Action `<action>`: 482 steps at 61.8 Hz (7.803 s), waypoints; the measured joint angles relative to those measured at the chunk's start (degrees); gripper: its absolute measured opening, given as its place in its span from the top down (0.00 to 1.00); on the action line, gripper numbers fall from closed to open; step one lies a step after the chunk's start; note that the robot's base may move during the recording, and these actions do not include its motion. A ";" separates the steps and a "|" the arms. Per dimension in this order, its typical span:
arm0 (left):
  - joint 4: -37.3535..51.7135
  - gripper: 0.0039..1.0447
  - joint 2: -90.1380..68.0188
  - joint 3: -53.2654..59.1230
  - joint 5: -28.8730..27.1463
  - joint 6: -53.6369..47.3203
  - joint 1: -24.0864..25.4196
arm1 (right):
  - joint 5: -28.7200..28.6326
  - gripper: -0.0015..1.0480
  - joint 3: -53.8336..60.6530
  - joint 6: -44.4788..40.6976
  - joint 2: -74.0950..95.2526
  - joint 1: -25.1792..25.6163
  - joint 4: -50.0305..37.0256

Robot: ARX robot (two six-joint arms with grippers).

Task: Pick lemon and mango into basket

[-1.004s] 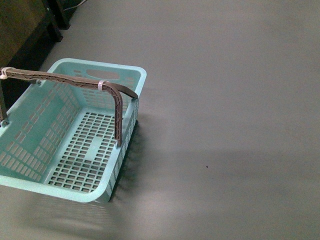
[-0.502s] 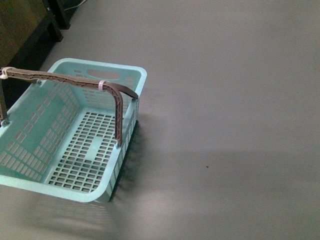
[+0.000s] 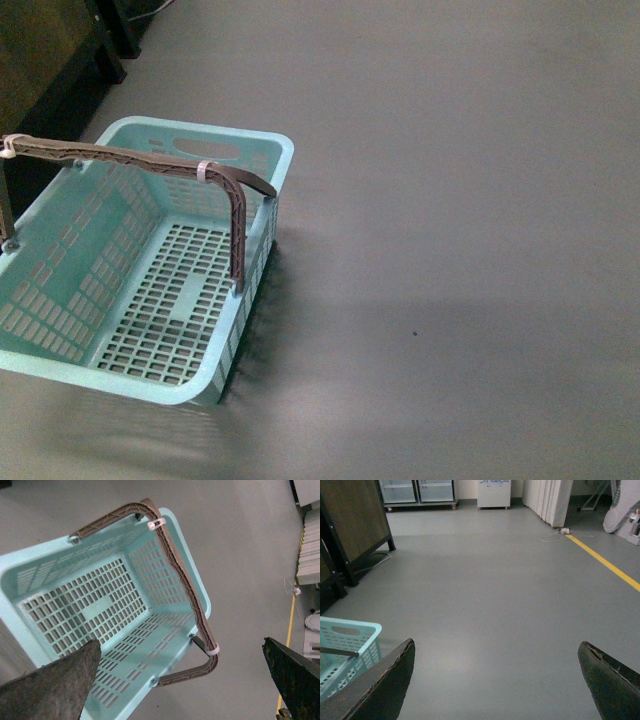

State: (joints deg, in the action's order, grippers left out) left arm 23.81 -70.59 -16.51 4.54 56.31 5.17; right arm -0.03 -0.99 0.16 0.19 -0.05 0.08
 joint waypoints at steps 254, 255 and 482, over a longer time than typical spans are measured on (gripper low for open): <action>-28.72 0.96 12.96 -26.25 -3.87 32.61 -5.99 | 0.02 0.08 0.00 -0.02 -0.02 0.00 0.00; -28.72 0.96 12.96 -26.25 -3.87 32.61 -5.99 | 0.02 0.08 0.00 0.02 0.00 0.00 0.00; -28.76 0.96 13.03 -26.51 -3.63 32.92 -6.05 | 0.31 0.08 0.00 -0.02 -0.02 -0.04 0.00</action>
State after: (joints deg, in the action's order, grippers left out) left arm -4.95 -57.56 -43.03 0.91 89.23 -0.89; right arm 0.27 -0.99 0.14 0.16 -0.10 0.08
